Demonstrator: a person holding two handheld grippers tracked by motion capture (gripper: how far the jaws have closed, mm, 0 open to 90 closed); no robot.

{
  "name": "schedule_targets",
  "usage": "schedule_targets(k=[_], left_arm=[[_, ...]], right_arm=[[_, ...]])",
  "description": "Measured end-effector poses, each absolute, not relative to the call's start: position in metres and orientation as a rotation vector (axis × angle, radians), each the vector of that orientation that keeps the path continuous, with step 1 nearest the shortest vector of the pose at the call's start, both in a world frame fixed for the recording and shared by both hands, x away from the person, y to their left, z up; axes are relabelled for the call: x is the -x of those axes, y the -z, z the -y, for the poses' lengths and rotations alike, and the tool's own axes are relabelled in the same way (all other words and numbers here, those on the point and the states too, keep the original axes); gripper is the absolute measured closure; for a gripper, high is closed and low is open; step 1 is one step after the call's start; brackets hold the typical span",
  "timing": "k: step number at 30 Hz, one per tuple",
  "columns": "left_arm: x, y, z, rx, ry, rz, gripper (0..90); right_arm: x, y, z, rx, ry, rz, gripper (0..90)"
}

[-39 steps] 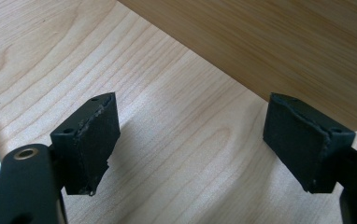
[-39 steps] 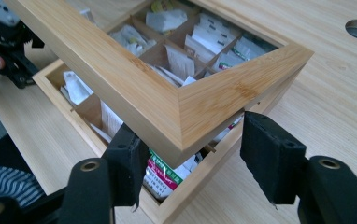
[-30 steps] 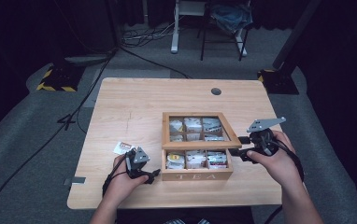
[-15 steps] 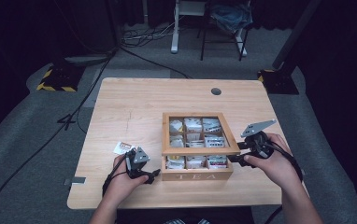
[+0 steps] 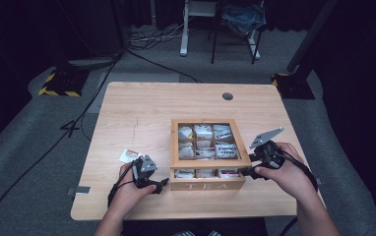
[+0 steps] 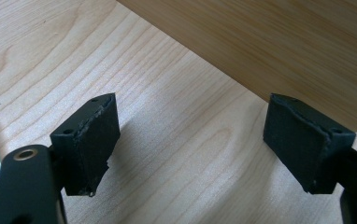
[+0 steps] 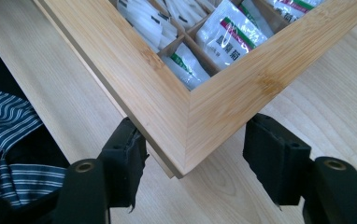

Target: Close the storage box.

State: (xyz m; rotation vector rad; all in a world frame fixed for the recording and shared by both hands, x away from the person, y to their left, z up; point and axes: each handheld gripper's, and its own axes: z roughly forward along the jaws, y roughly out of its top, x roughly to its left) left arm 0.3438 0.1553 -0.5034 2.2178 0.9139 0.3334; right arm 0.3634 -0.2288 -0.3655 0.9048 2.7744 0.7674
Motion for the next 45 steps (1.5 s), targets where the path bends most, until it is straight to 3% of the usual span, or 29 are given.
schedule_targets(k=[45], left_arm=[[-0.344, 0.503, -0.155, -2.220, -0.332, -0.915, 19.2]], right_arm=[[-0.366, 0.387, 0.218, -0.867, -0.546, -2.904, 38.1]])
